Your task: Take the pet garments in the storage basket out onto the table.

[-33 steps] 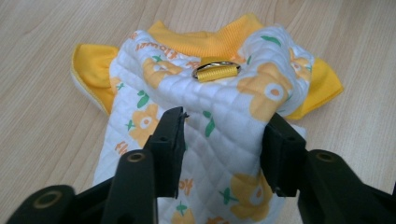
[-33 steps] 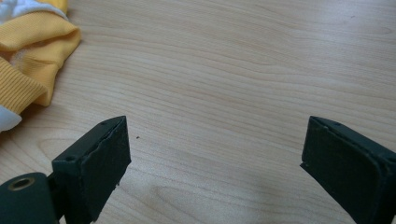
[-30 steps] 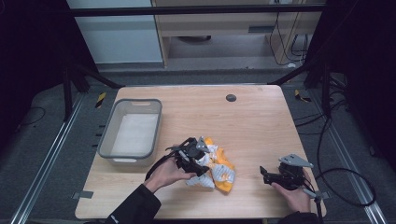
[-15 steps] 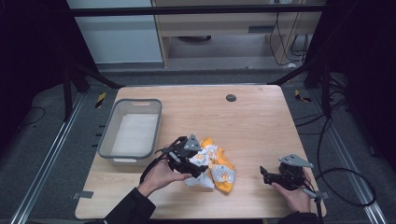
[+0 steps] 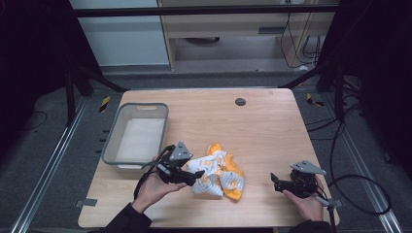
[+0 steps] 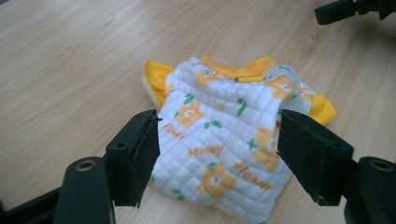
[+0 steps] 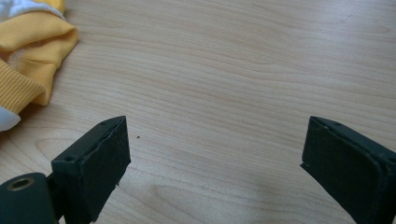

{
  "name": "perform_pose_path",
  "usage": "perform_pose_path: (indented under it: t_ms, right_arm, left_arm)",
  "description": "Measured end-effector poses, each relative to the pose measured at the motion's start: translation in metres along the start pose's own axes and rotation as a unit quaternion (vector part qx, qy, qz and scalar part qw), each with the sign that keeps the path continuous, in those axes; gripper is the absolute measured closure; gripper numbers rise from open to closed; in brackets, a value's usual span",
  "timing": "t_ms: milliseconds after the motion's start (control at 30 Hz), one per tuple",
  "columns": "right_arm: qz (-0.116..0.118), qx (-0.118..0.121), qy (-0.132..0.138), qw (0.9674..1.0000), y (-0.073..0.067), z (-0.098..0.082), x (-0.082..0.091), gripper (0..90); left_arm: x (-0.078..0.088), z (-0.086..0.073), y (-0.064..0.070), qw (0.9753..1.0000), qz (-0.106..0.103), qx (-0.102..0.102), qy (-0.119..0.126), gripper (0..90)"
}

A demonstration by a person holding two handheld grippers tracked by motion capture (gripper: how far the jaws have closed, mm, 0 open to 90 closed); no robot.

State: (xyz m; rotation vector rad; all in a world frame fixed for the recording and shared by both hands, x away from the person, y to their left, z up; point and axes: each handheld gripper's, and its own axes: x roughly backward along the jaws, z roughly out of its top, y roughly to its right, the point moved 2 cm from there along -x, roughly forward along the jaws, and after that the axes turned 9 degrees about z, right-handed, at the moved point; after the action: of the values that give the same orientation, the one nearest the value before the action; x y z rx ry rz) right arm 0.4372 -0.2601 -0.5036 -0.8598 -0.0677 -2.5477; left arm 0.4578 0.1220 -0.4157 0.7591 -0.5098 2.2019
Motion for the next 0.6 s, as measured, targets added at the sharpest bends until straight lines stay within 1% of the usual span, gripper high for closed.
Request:
perform_pose_path:
  t_ms: [33,67,167,233,367,500,600]
  right_arm:
    - [0.001,-0.003,0.000,1.0000,0.000,0.000,0.000,7.7]
    - [0.000,-0.001,-0.001,1.0000,0.000,0.000,0.000,7.7]
    - [-0.001,0.000,0.000,1.0000,0.000,0.000,0.000,7.7]
    - [0.000,-0.001,-0.001,1.0000,0.000,0.000,0.000,7.7]
    - [0.001,-0.004,-0.003,1.0000,-0.001,0.000,0.000,7.5]
    - [0.002,-0.003,-0.002,1.0000,-0.001,-0.001,0.000,7.4]
    - [0.002,-0.002,-0.001,1.0000,-0.001,-0.001,0.000,7.4]
  left_arm:
    - [0.002,-0.003,-0.002,1.0000,-0.001,0.004,0.001,28.9]
    - [0.003,-0.006,-0.003,1.0000,0.001,0.008,0.004,28.9]
    - [0.008,-0.018,-0.008,0.9997,0.012,0.021,0.009,28.9]
    - [0.010,-0.026,-0.010,0.9993,0.015,0.030,0.013,29.0]
    - [0.015,-0.040,-0.014,0.9987,0.027,0.039,0.014,29.1]
    - [0.020,-0.055,-0.016,0.9976,0.040,0.051,0.023,29.6]
    - [0.022,-0.065,-0.016,0.9969,0.045,0.059,0.025,30.3]
